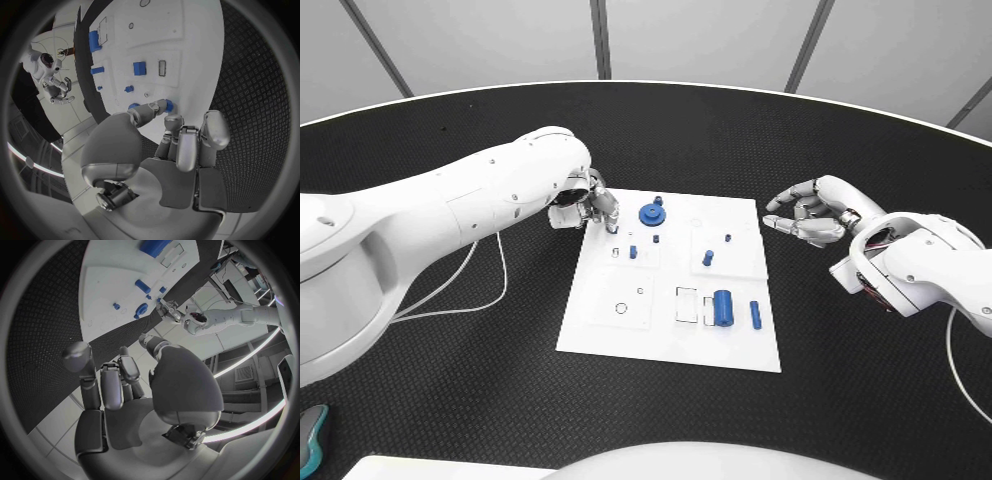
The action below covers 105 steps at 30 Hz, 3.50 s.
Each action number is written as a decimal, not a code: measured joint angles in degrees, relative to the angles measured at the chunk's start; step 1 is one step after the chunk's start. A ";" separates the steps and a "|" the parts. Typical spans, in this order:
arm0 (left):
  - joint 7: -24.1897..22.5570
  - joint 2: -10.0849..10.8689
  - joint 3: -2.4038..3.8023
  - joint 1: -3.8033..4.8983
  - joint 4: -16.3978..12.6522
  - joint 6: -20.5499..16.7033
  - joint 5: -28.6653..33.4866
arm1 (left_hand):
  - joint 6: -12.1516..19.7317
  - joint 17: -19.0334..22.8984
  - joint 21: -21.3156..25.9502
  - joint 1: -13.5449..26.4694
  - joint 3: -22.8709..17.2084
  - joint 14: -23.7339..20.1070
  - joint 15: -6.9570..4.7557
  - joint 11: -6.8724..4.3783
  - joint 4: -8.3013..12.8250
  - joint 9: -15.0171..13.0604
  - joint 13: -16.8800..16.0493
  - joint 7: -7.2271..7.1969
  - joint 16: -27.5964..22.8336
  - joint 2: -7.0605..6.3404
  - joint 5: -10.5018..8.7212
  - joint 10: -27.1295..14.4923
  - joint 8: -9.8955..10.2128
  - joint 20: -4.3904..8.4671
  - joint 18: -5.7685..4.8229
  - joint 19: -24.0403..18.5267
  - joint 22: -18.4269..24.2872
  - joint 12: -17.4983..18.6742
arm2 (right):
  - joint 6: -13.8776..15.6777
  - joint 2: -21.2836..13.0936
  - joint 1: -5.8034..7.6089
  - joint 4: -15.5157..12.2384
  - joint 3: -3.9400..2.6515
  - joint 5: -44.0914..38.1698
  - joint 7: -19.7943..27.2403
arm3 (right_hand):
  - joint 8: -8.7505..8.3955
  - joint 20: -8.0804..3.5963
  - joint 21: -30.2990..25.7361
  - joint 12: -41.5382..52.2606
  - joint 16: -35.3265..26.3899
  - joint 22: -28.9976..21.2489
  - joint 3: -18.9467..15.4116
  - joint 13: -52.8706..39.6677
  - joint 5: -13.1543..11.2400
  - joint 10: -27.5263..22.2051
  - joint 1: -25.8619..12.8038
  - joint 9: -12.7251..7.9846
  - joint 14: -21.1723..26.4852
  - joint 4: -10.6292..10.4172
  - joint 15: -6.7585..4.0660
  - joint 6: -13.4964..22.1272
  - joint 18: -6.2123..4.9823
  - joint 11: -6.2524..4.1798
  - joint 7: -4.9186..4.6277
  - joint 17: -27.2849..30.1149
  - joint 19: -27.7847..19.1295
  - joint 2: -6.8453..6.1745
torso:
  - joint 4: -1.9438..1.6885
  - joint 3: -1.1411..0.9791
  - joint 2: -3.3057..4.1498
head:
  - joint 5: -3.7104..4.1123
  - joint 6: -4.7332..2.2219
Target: Assemble the parts on the task board
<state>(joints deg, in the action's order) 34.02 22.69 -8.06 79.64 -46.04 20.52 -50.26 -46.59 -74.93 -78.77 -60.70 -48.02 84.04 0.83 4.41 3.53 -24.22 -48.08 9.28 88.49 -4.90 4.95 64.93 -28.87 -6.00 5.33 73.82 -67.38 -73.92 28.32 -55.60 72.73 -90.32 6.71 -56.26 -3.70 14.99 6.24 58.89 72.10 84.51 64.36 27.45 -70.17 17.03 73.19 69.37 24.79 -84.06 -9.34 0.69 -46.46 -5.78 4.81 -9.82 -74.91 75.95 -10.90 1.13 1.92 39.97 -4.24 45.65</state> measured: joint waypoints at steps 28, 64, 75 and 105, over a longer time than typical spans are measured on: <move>-0.45 -0.49 -0.01 0.00 0.52 -0.19 0.90 | -1.51 0.01 0.00 -1.73 2.95 0.00 -2.87 -3.73 -4.13 -2.65 -2.69 -4.01 0.88 -0.83 -0.19 4.10 -10.25 2.15 0.00 2.13 -0.98 -0.86 | -0.08 -0.07 0.00 0.02 0.00 0.00 0.03 | 0.00 -0.13 0.00 0.00 0.00 0.00 0.00 0.00 0.00 0.00 0.00 0.01 0.00 0.00 0.00 0.00 0.00 0.00 0.00 0.01 0.13 0.00 | 0.02 -0.01 0.02 | 0.09 -0.12; 0.27 5.76 0.00 2.62 -7.73 4.32 1.11 | 0.35 0.02 0.22 -1.86 2.62 0.00 -3.68 -4.43 -9.10 -3.55 -4.39 -4.99 0.88 1.95 -2.36 5.20 -11.59 3.03 0.01 2.23 -0.77 -1.09 | -0.11 -0.23 0.00 0.06 0.00 0.00 0.06 | 0.00 -0.12 0.00 0.00 0.00 0.00 0.00 0.01 0.00 0.00 0.00 -0.04 0.00 0.00 0.00 0.00 0.00 0.00 0.00 -0.04 0.12 0.00 | -0.04 0.00 -0.04 | 0.35 0.17; 0.41 9.66 -0.02 3.99 -14.13 3.73 -0.90 | 0.56 0.02 0.22 -2.78 2.99 0.00 -3.68 -4.53 -8.99 -3.92 -5.07 -4.78 0.87 2.08 -2.31 5.71 -11.62 3.03 0.00 2.23 -0.84 -1.31 | -0.07 -0.17 0.00 0.12 0.00 0.00 0.13 | 0.00 -0.12 0.00 0.00 0.00 0.00 0.00 0.01 0.00 0.00 0.00 -0.03 0.00 0.00 0.00 0.00 0.00 0.00 0.00 -0.03 0.12 0.00 | -0.05 0.03 -0.09 | 0.14 0.26; 5.98 10.69 -0.26 2.24 -23.56 -2.57 -4.57 | 0.52 0.02 0.22 -3.59 3.31 -0.21 -3.89 -4.65 -9.13 -3.92 -6.46 -4.82 0.87 1.98 -2.40 6.65 -11.62 3.41 0.00 2.61 -1.70 -2.00 | 0.14 -0.18 0.00 -0.14 0.00 0.00 0.19 | 0.00 -0.11 0.00 0.00 0.00 0.00 0.00 0.01 0.00 0.00 0.00 -0.03 0.00 0.00 0.00 0.00 0.00 0.00 0.00 -0.01 0.11 0.00 | 0.00 0.04 0.05 | -0.08 1.19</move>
<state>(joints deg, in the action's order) 40.00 33.38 -8.32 81.87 -69.61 17.95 -54.83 -46.07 -74.91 -78.55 -64.29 -44.71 83.83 -3.05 -0.23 -5.60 -28.13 -54.54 4.47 89.37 -2.92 2.55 71.58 -40.49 -2.59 5.33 76.43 -69.07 -75.91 28.46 -55.77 72.73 -90.46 6.71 -56.26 -3.51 14.98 6.13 58.89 72.10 84.51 64.36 27.45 -70.16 17.03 73.19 69.37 24.77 -84.06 -9.34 0.69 -46.46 -5.78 4.81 -9.82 -74.92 76.06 -10.89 1.13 1.97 40.02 -4.31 46.83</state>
